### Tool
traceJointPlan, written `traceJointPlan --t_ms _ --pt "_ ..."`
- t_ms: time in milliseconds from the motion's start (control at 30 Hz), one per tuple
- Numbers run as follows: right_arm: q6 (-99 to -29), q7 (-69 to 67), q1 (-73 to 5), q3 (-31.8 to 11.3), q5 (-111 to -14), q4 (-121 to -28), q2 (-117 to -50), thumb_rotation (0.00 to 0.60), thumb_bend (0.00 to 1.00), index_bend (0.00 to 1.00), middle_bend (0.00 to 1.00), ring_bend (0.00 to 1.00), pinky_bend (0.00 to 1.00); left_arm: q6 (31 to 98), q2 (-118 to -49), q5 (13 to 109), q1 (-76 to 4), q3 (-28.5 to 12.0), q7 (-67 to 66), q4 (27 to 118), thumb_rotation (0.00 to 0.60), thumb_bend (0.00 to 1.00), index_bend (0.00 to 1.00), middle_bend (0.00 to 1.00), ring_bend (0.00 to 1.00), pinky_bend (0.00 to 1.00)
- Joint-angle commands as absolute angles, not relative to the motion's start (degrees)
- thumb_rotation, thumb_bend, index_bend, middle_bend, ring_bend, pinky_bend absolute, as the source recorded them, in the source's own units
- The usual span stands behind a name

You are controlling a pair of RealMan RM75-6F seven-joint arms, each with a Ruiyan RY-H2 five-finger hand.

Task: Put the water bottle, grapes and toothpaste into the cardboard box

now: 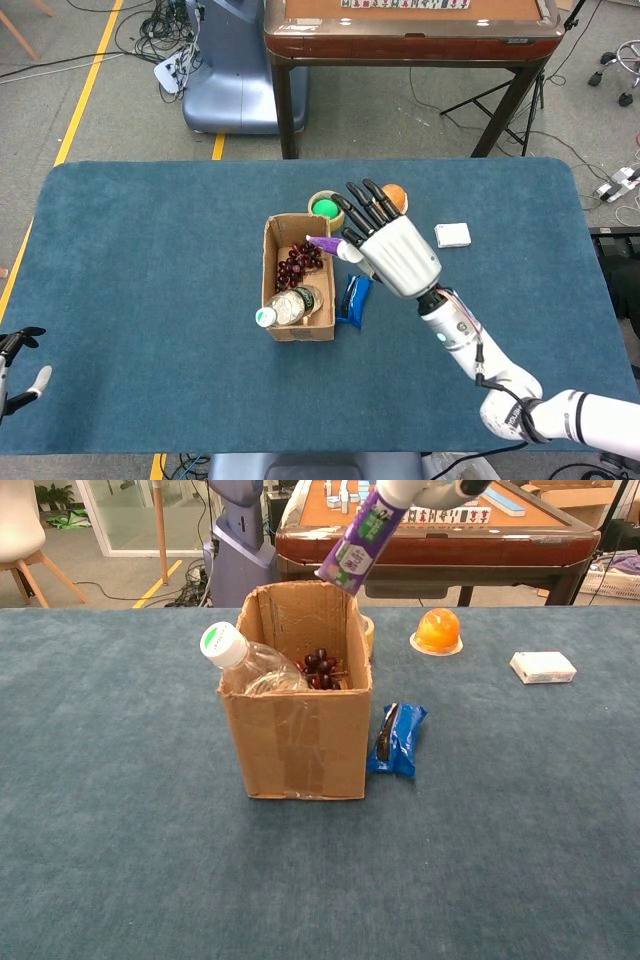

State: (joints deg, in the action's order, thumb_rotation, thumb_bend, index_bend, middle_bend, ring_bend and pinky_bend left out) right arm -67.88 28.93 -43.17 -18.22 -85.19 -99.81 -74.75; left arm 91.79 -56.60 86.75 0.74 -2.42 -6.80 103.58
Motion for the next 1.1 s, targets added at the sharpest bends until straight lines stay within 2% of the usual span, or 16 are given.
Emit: traceJointPlan --t_ms 33,267,367,433,500,600,667,1000,1100 --pt "-66.5 30.1 -45.0 -19.2 -83.5 -98.5 -76.8 0.600 0.24 0.61 0.14 0.00 0.10 91.8 -56.4 86.7 0.8 -2.5 -6.4 103.6 0.600 0.28 0.32 0.44 0.35 0.55" --pt "-64.6 32.6 -48.1 -19.5 -80.1 -95.6 -81.5 0.600 0.23 0.61 0.13 0.00 0.10 92.6 -55.8 87.1 1.1 -2.6 -5.7 103.9 0.600 0.28 0.32 0.43 0.35 0.55" --pt "-64.1 34.9 -48.4 -18.5 -78.6 -94.6 -82.9 0.600 0.15 0.60 0.12 0.00 0.10 93.0 -55.6 87.3 1.3 -2.6 -5.5 104.1 0.600 0.28 0.32 0.43 0.35 0.55" --pt "-63.2 37.1 -48.4 -17.6 -76.8 -94.6 -83.1 0.600 0.05 0.49 0.09 0.00 0.10 93.4 -55.5 87.5 1.4 -2.5 -5.3 104.1 0.600 0.28 0.32 0.43 0.35 0.55" --pt "-62.7 38.4 -48.3 -17.2 -75.3 -94.8 -83.0 0.600 0.00 0.34 0.06 0.00 0.10 93.6 -55.4 87.6 1.5 -2.6 -5.2 104.2 0.600 0.28 0.32 0.43 0.35 0.55" --pt "-63.0 38.6 -48.0 -16.8 -74.3 -95.2 -82.8 0.600 0.00 0.20 0.04 0.00 0.10 93.8 -55.3 87.6 1.6 -2.6 -5.1 104.2 0.600 0.28 0.32 0.43 0.35 0.55" --pt "-63.7 37.9 -47.5 -16.6 -74.6 -95.8 -82.3 0.600 0.00 0.17 0.04 0.00 0.10 93.8 -55.2 87.6 1.6 -2.6 -5.2 104.3 0.600 0.28 0.32 0.43 0.35 0.55" --pt "-70.3 42.9 -39.8 -12.3 -74.0 -106.8 -71.9 0.600 0.00 0.17 0.05 0.00 0.10 93.6 -55.4 87.7 1.6 -2.6 -5.8 104.3 0.600 0.28 0.32 0.43 0.35 0.55" --pt "-73.2 41.4 -35.1 -8.9 -75.3 -111.0 -66.9 0.600 0.00 0.24 0.06 0.00 0.10 93.3 -55.6 87.7 1.5 -2.4 -6.3 104.3 0.600 0.28 0.32 0.43 0.35 0.55"
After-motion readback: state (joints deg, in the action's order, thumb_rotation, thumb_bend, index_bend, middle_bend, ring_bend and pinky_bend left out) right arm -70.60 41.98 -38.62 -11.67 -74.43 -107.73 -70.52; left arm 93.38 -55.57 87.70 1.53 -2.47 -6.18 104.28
